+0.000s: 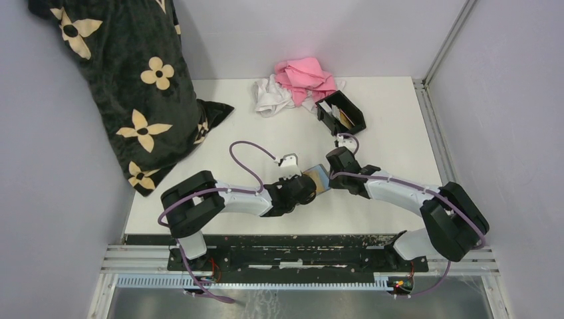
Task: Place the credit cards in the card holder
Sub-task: Insert the credit card into the card holder.
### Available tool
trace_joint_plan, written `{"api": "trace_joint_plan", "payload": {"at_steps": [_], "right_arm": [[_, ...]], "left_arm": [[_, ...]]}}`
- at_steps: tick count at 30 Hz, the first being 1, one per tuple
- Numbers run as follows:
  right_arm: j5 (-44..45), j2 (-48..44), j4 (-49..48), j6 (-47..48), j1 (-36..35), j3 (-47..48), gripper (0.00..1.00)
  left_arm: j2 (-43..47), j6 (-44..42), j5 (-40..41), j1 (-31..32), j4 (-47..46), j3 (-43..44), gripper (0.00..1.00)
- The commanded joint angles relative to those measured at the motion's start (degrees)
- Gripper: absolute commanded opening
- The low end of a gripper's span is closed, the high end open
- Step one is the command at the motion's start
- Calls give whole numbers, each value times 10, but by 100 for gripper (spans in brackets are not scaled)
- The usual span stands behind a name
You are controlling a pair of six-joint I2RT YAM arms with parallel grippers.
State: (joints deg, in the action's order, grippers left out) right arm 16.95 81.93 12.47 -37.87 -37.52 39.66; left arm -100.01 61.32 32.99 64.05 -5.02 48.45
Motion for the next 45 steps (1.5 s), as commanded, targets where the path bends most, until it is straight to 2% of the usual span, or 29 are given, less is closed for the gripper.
{"api": "trace_joint_plan", "payload": {"at_steps": [1, 11, 17, 30, 45], "right_arm": [[6, -44, 11, 6, -11, 1, 27], [51, -51, 35, -17, -88, 10, 27], [65, -26, 24, -34, -124, 12, 23], [57, 10, 5, -40, -134, 23, 10], [50, 25, -8, -45, -141, 28, 10]], "left_arm": [[25, 29, 29, 2, 5, -7, 15], [43, 32, 34, 6, -7, -28, 15], [50, 35, 35, 6, -11, -43, 15], [37, 40, 29, 6, -10, -48, 15], [29, 44, 27, 6, -7, -45, 15]]}}
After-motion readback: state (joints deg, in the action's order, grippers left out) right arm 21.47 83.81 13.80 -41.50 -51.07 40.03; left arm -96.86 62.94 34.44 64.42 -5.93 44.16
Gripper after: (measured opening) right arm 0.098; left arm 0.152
